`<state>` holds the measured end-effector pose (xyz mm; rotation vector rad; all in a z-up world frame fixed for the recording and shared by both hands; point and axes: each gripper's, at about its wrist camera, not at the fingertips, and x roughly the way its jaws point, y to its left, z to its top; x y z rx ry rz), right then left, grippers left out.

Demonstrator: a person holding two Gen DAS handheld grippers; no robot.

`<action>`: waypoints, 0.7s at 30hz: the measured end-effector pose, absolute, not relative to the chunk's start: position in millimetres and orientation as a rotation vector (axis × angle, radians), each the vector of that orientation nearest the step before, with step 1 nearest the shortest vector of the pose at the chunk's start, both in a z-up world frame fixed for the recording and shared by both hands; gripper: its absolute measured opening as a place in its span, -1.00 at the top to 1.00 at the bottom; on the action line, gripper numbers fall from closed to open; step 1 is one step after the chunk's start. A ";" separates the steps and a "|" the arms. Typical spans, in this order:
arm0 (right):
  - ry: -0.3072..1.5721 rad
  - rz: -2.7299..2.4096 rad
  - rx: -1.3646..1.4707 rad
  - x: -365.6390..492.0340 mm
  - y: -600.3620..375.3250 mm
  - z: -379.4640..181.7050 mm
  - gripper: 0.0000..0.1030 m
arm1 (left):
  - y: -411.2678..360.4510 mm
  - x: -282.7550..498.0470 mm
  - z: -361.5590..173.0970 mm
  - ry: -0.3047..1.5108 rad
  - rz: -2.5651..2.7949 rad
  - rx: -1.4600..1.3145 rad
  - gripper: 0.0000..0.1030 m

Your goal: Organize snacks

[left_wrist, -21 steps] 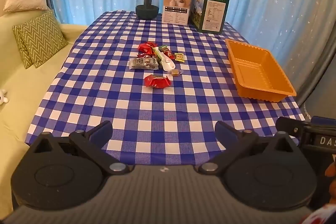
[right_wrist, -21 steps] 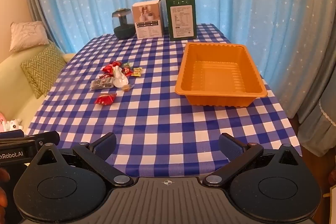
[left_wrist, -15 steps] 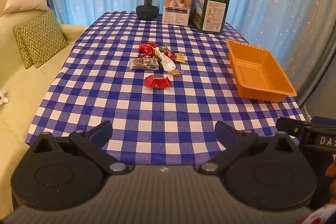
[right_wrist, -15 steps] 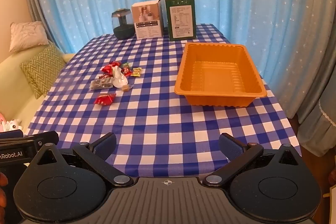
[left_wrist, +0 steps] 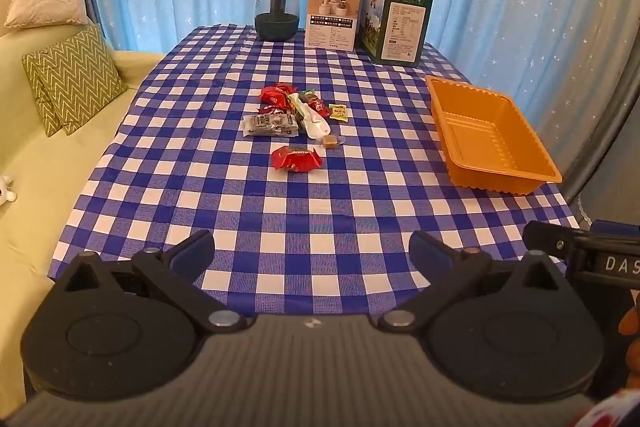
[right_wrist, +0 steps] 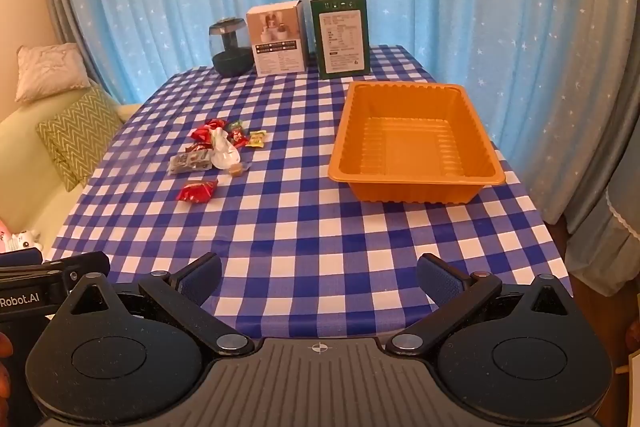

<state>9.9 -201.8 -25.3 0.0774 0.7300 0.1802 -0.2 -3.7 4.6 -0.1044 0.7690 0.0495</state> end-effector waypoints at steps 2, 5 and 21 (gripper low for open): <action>0.730 0.180 0.077 9.8 -201.9 -25.5 -0.99 | -3.7 -0.1 4.9 0.769 0.049 -0.104 -1.00; 0.731 0.179 0.077 9.7 -202.1 -25.8 -1.00 | -4.0 0.4 6.8 0.769 0.047 -0.102 -1.00; 0.734 0.179 0.077 15.5 -207.2 -23.5 -0.99 | -5.3 -0.9 9.7 0.758 0.035 -0.107 -1.00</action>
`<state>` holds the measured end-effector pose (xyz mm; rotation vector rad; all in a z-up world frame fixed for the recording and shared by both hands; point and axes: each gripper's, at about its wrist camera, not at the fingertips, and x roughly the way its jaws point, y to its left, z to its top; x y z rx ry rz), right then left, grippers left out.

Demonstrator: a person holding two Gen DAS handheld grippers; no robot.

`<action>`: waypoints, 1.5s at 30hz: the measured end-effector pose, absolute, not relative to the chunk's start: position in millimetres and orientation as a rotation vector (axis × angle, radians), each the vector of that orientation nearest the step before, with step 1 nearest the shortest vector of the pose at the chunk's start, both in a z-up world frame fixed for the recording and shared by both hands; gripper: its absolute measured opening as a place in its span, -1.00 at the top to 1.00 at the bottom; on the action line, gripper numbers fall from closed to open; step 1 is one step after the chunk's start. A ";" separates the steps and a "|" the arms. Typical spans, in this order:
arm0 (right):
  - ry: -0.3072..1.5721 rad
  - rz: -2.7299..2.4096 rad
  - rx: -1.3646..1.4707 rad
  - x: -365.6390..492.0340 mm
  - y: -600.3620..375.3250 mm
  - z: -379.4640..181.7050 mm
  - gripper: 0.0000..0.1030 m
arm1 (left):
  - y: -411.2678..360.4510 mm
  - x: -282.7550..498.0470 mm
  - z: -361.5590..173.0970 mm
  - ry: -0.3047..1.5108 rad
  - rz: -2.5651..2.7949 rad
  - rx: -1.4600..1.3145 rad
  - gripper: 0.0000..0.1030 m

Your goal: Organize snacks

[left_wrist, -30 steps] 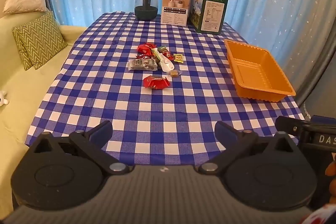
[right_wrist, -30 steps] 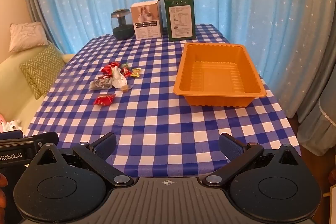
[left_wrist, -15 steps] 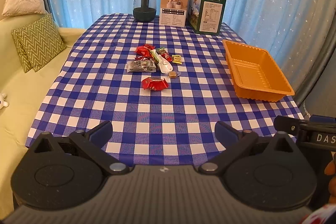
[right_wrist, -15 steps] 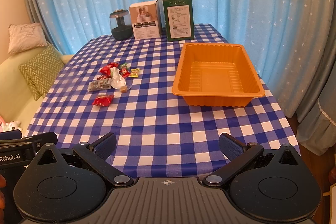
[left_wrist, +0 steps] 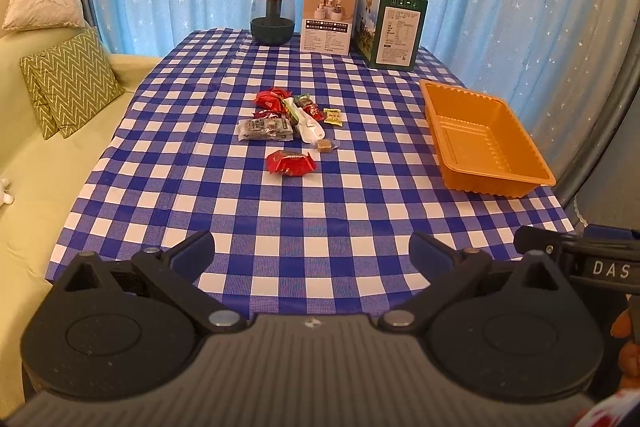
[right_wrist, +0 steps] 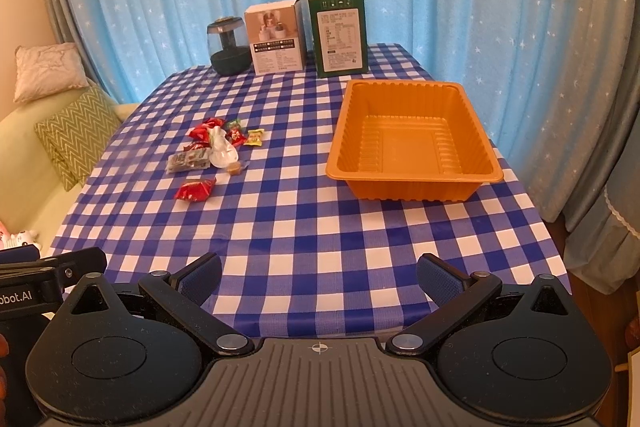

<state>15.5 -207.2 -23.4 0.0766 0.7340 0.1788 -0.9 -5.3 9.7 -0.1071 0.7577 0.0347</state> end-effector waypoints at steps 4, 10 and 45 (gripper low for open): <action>0.737 0.178 0.077 12.5 -210.7 -23.0 -1.00 | -4.0 -1.3 9.1 0.757 0.030 -0.111 -1.00; 0.737 0.171 0.077 8.8 -205.2 -29.2 -1.00 | -3.9 -2.1 8.2 0.757 0.028 -0.109 -1.00; 0.743 0.172 0.081 8.9 -205.3 -30.5 -1.00 | -12.6 -2.6 7.5 0.757 0.028 -0.109 -1.00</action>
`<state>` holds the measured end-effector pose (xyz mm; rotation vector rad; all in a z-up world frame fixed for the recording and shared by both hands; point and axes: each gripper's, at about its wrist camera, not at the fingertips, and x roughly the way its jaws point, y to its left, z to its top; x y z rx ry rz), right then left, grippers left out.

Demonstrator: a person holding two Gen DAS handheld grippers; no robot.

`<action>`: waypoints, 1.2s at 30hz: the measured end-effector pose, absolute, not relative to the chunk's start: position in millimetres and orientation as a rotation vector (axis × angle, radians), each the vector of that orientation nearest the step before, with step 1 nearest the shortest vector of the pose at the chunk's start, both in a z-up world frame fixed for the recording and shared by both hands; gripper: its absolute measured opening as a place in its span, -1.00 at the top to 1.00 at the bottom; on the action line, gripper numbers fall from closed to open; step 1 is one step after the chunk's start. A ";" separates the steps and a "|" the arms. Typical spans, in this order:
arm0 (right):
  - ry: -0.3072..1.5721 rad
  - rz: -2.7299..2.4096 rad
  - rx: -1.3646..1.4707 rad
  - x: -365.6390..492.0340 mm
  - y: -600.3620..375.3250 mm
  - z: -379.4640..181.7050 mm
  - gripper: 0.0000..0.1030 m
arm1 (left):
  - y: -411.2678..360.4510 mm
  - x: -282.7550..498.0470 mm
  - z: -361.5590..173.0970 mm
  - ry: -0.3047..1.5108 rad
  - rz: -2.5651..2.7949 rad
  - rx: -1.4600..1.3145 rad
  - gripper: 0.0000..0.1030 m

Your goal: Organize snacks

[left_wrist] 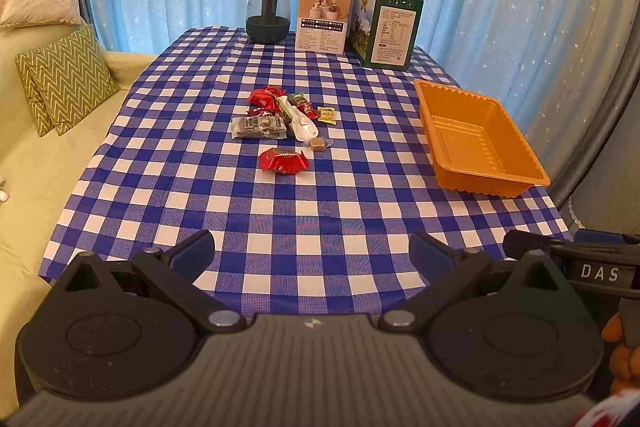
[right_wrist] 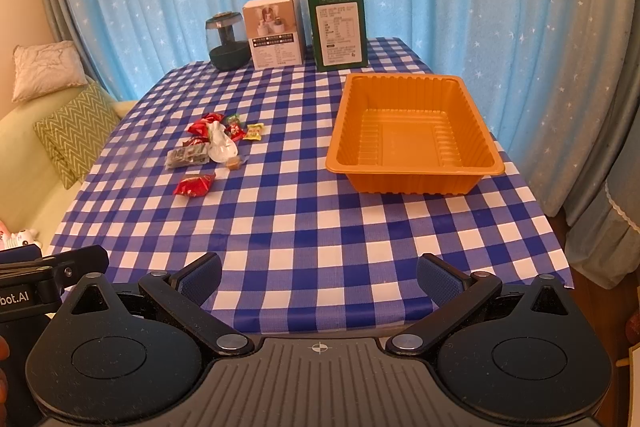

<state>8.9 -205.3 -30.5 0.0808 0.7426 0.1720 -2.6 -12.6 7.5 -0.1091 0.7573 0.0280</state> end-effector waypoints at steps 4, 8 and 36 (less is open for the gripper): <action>0.745 0.173 0.078 6.4 -203.4 -31.8 -1.00 | -12.9 -2.7 5.9 0.759 0.028 -0.112 -1.00; 0.746 0.173 0.079 5.4 -202.2 -32.0 -1.00 | -12.9 -2.6 4.1 0.761 0.027 -0.116 -1.00; 0.698 0.322 0.061 74.5 -166.2 -59.5 -0.71 | 25.1 87.2 -19.4 0.732 -0.078 0.060 -0.97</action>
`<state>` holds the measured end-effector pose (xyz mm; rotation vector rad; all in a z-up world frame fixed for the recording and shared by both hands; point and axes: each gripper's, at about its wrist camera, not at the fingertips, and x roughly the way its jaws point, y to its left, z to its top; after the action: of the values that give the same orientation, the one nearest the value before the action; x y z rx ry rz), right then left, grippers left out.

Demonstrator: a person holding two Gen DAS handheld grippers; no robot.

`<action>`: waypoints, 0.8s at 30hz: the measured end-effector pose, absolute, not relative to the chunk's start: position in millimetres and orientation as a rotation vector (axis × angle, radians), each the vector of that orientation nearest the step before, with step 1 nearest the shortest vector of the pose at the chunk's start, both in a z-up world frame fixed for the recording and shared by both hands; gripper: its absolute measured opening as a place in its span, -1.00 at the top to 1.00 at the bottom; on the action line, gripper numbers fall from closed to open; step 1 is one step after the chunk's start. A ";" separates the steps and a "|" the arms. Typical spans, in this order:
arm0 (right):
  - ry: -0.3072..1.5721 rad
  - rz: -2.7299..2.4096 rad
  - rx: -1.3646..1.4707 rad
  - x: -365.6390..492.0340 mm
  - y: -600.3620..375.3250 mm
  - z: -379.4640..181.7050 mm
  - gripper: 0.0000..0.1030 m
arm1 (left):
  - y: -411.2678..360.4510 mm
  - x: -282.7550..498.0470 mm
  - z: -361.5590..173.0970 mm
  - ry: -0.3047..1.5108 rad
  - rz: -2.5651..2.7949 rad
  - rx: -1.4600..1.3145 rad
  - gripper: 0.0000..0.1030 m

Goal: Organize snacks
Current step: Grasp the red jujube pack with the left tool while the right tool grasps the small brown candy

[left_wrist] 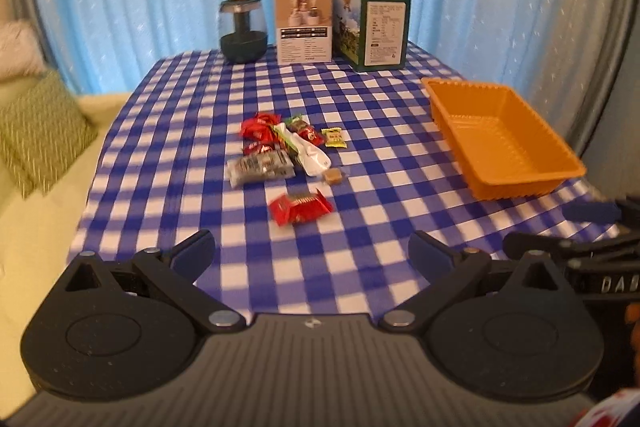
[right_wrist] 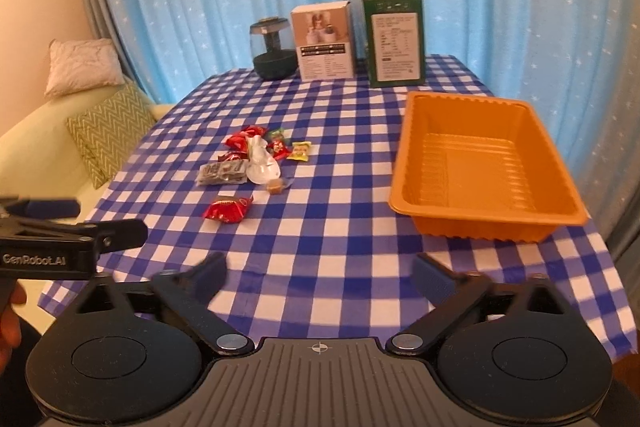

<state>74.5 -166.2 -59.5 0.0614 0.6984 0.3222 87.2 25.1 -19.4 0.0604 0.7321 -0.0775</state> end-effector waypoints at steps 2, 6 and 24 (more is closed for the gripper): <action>0.711 0.333 0.061 90.4 -163.3 -68.9 -0.65 | 29.7 103.4 -29.8 0.743 -0.101 0.095 -0.82; 0.732 0.370 0.046 122.7 -155.0 -91.0 -0.41 | 40.8 133.1 -56.5 0.777 -0.154 0.160 -0.76; 0.796 0.439 -0.053 221.0 -106.7 -152.2 -0.36 | 52.7 236.6 -125.2 0.831 -0.370 0.344 -0.15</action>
<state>221.0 -106.7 -152.2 -0.0528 0.7955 0.4389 236.6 52.7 -125.2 0.3438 0.8305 -0.3699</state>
